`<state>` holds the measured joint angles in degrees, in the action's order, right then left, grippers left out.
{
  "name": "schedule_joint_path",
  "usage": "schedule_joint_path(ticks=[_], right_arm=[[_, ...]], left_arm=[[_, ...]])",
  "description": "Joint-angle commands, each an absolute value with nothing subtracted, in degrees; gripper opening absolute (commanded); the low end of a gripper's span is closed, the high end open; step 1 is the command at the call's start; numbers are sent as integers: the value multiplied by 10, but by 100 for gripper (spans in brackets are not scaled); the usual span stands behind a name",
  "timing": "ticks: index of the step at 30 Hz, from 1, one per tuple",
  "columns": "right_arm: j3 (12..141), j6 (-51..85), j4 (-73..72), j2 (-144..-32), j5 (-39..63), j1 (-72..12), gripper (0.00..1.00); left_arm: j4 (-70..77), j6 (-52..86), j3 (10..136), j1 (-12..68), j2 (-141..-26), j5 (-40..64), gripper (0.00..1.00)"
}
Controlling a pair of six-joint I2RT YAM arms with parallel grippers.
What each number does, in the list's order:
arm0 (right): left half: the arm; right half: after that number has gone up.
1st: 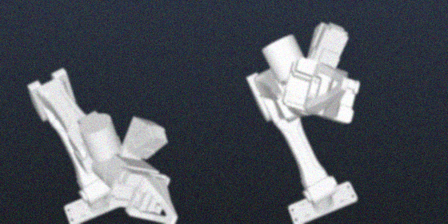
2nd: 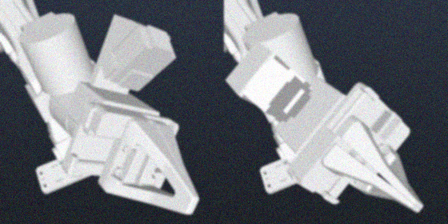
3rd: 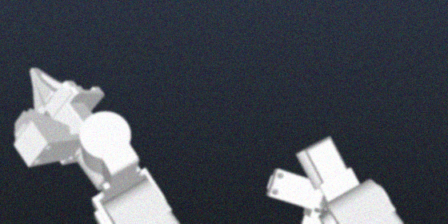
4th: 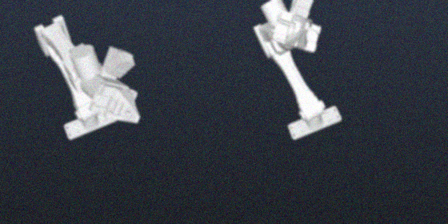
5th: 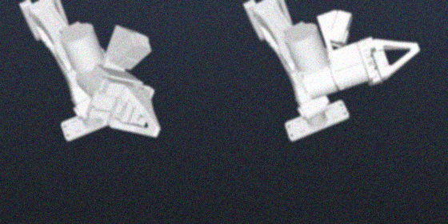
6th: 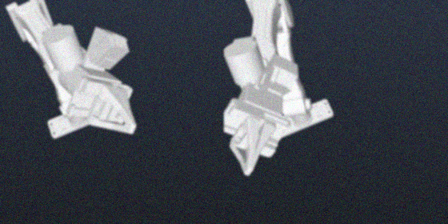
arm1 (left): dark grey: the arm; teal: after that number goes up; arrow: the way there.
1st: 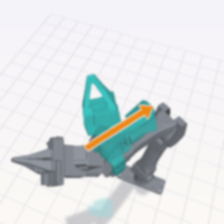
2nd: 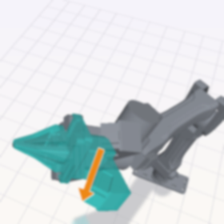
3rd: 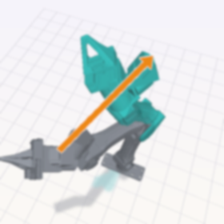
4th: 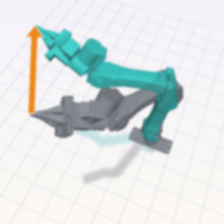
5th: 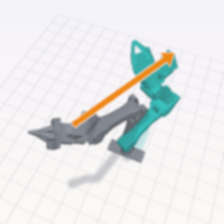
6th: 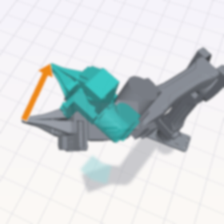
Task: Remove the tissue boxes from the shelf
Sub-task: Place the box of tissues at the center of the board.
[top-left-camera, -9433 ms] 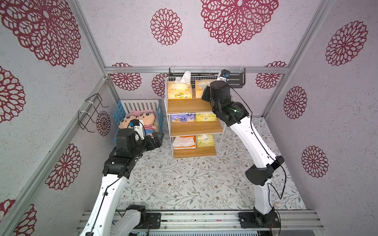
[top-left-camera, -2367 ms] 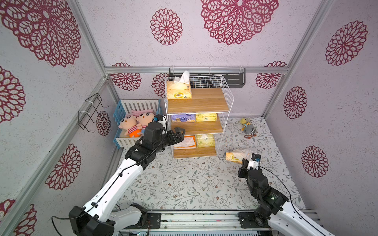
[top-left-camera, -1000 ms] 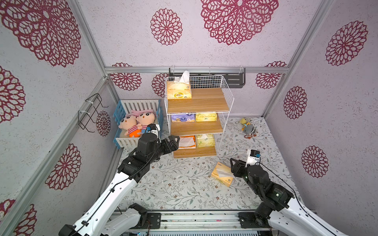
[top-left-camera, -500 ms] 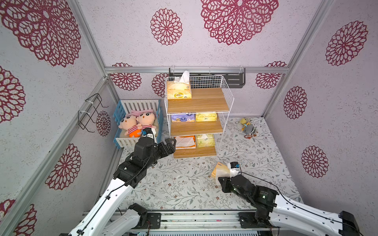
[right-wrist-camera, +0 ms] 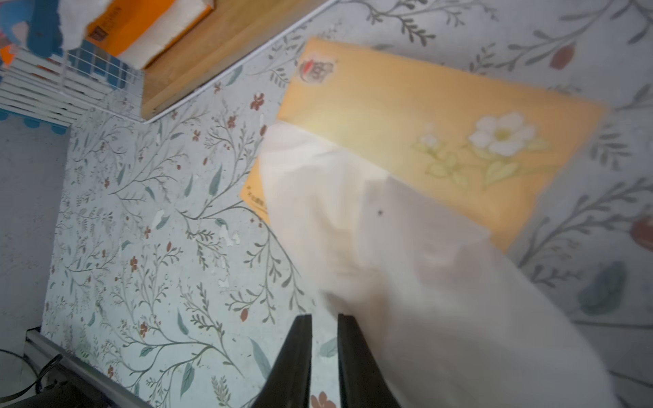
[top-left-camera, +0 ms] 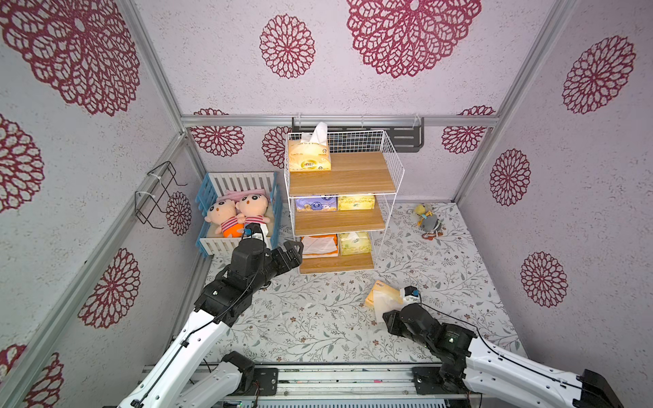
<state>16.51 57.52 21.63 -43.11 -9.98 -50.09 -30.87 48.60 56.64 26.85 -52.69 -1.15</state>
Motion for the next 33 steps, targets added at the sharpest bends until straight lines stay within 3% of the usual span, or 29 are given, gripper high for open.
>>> schedule_joint_path(ticks=[1, 20, 25, 29, 33], right_arm=[[170, 552, 210, -463, -51, -470, 21], [272, 384, 148, -617, -15, -239, 22], [272, 389, 186, -544, 1, -240, 24], [289, 401, 270, -431, 13, -241, 35], [308, 407, 342, -377, 36, -250, 36]], left_arm=[[-301, 490, 580, 274, -541, -9, 97], [-300, 483, 589, 274, -568, -10, 97], [-311, 483, 583, 274, -559, -14, 97], [-311, 490, 565, 275, -552, -16, 97], [-307, 505, 552, 278, -548, -16, 97]])
